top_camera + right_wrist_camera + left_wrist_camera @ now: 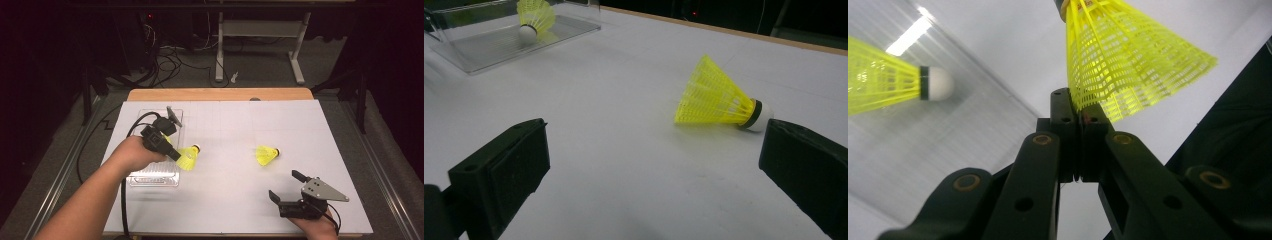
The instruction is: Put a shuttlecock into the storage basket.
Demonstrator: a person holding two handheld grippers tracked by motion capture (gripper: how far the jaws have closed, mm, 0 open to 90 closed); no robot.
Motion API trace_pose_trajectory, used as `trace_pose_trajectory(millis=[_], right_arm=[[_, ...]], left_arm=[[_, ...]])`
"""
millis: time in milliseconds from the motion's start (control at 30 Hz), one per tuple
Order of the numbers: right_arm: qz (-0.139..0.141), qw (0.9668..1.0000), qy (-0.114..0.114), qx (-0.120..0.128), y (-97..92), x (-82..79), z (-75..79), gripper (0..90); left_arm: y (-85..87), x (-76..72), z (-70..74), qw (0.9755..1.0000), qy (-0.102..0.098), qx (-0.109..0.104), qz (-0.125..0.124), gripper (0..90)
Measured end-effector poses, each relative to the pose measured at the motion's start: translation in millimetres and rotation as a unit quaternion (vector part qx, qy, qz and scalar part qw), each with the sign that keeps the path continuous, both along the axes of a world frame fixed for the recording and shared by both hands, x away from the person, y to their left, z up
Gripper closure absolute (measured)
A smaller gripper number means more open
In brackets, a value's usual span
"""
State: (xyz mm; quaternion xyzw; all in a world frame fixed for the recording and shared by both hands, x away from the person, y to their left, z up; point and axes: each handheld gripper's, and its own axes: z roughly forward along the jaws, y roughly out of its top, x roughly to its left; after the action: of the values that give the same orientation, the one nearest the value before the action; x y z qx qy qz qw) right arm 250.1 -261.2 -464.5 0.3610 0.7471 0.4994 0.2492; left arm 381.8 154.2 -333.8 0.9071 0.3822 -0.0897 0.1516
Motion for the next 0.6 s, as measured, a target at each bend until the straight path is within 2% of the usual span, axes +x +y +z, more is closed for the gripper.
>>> trace_pose_trajectory(millis=[300,600], right_arm=[[0.003,1.0,-0.001,-0.002,1.4,-0.4,0.4,0.6],[0.006,1.0,-0.001,-0.002,1.9,-0.5,0.5,0.7]], left_arm=[[26.6,4.1,4.8,0.9992,-0.013,0.005,0.036,89.1],[52.5,8.0,3.5,0.9976,-0.011,0.006,0.068,89.2]])
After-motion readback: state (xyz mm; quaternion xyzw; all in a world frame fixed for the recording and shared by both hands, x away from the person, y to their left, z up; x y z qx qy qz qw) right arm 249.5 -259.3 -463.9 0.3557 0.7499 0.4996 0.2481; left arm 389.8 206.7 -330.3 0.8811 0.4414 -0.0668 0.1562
